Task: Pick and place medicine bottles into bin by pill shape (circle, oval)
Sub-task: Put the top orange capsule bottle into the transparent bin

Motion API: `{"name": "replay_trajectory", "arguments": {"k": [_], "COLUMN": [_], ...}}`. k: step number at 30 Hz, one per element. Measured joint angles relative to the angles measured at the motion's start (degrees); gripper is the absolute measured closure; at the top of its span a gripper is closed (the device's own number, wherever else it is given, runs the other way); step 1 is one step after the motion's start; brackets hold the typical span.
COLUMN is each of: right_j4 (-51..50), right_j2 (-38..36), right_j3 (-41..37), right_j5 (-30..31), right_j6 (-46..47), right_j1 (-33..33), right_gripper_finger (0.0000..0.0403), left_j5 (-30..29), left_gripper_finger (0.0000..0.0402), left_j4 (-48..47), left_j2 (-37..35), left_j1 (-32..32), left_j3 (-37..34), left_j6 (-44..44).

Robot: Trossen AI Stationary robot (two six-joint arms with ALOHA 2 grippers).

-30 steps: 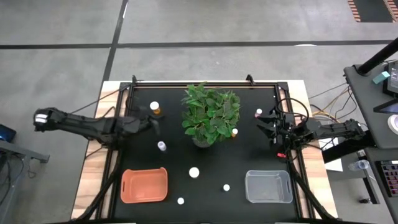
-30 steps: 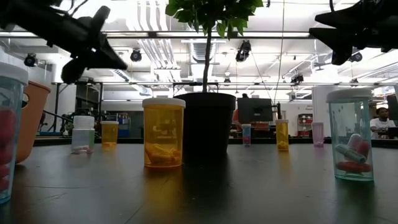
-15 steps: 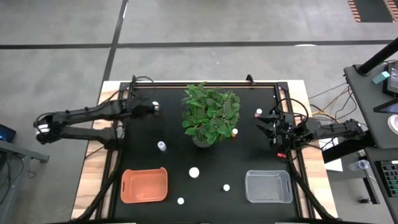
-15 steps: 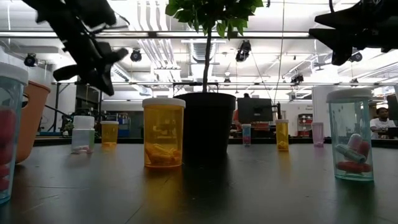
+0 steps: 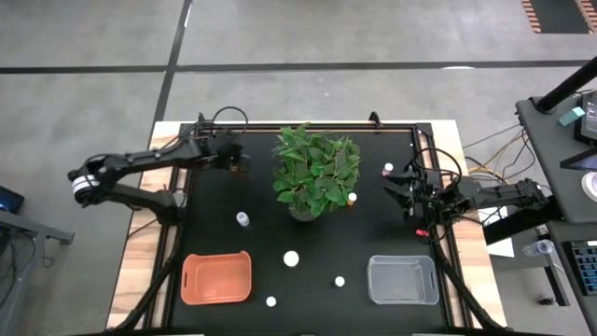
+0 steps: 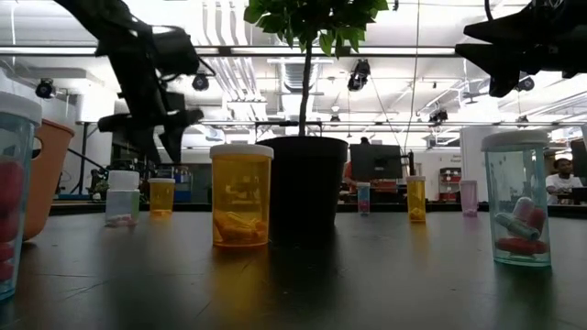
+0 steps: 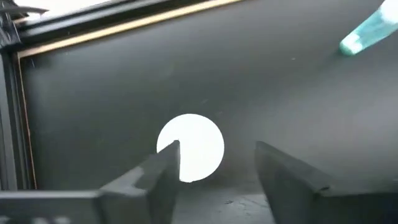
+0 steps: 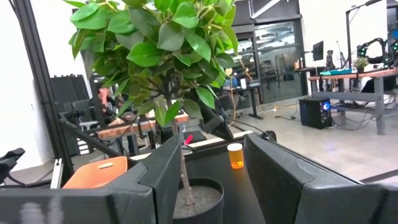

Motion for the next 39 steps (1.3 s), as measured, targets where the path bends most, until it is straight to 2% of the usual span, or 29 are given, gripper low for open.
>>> {"name": "replay_trajectory", "arguments": {"k": [3, 6, 16, 20, 28, 34, 39], "right_j4": [-0.14, -0.53, -1.11, -1.11, -1.11, -1.11, -1.09], "right_j2": [0.00, 0.00, 0.00, 0.00, 0.00, 0.00, 0.00], "right_j3": [0.00, 0.00, 0.02, 0.02, 0.02, 0.02, 0.04], "right_j5": [0.00, 0.00, 0.00, 0.00, 0.00, 0.01, -0.02], "right_j6": [-0.02, -0.02, -0.43, -0.48, -0.50, -0.46, 0.04], "right_j1": [0.00, 0.00, 0.00, 0.00, 0.00, 0.00, 0.02], "right_gripper_finger": [0.0236, 0.0236, 0.0236, 0.0236, 0.0236, 0.0236, 0.0236], "left_j5": [-0.03, -0.18, -0.46, -0.34, 0.07, 0.16, 0.12], "left_gripper_finger": [0.0145, 0.0118, 0.0112, 0.0130, 0.0213, 0.0215, 0.0215], "left_j4": [-0.02, 0.00, 1.04, 1.83, 1.73, 1.25, -3.78], "left_j2": [2.09, 3.69, 8.56, 9.15, 9.18, 8.67, 6.10], "left_j1": [0.88, 1.76, 3.17, 3.19, 3.15, 2.56, -1.85], "left_j3": [0.00, 0.00, 0.00, 0.00, 0.00, 0.01, 2.88], "left_j6": [0.54, 1.67, 3.47, 4.39, 4.42, 4.37, 2.80]}}
